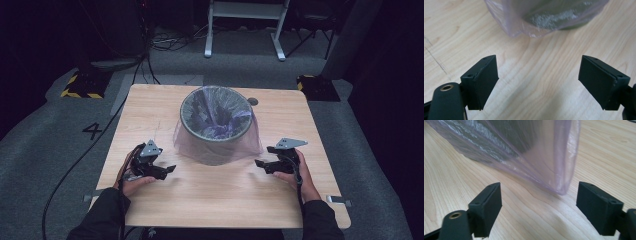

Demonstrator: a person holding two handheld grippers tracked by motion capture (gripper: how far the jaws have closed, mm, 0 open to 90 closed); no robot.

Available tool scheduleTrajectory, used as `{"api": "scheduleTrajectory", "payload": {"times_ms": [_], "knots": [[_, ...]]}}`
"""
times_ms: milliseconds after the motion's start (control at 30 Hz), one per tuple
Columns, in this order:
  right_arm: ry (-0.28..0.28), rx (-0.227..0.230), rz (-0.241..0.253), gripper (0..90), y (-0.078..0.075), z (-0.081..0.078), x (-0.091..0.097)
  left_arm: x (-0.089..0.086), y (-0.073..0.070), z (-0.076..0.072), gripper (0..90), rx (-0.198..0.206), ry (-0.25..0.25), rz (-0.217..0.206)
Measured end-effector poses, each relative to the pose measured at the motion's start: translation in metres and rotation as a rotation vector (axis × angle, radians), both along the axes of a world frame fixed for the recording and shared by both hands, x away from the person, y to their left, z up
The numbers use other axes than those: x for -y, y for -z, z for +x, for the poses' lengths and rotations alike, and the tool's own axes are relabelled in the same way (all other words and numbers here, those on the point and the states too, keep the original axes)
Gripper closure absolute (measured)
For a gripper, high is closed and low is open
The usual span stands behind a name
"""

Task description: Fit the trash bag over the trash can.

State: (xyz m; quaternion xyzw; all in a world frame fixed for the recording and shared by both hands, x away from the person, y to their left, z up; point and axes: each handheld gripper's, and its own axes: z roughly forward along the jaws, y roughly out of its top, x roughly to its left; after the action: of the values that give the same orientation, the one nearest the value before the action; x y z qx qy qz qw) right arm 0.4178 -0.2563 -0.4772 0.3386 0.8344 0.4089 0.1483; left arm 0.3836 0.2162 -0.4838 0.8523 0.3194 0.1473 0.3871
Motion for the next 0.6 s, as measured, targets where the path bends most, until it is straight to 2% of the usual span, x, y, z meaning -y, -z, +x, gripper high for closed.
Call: {"api": "scheduleTrajectory", "payload": {"times_ms": [233, 300, 400, 467, 600], "knots": [[0.025, 0.042, 0.071, 20.0, -0.013, -0.007, 0.014, 0.003, 0.009, -0.010, 15.9, -0.044, 0.032, 0.069], [0.037, 0.058, 0.095, 20.0, -0.018, -0.009, 0.015, 0.003, 0.011, -0.013, 15.8, -0.058, 0.037, 0.072], [0.036, 0.093, 0.090, 20.0, -0.024, -0.011, 0.013, 0.002, 0.014, -0.015, 15.7, -0.069, 0.039, 0.063], [0.030, 0.110, 0.091, 20.0, -0.029, -0.012, 0.012, 0.002, 0.016, -0.015, 15.8, -0.081, 0.039, 0.074], [0.021, 0.145, 0.093, 20.0, -0.045, -0.012, 0.007, 0.001, 0.017, -0.015, 15.5, -0.079, 0.031, 0.058]]}}
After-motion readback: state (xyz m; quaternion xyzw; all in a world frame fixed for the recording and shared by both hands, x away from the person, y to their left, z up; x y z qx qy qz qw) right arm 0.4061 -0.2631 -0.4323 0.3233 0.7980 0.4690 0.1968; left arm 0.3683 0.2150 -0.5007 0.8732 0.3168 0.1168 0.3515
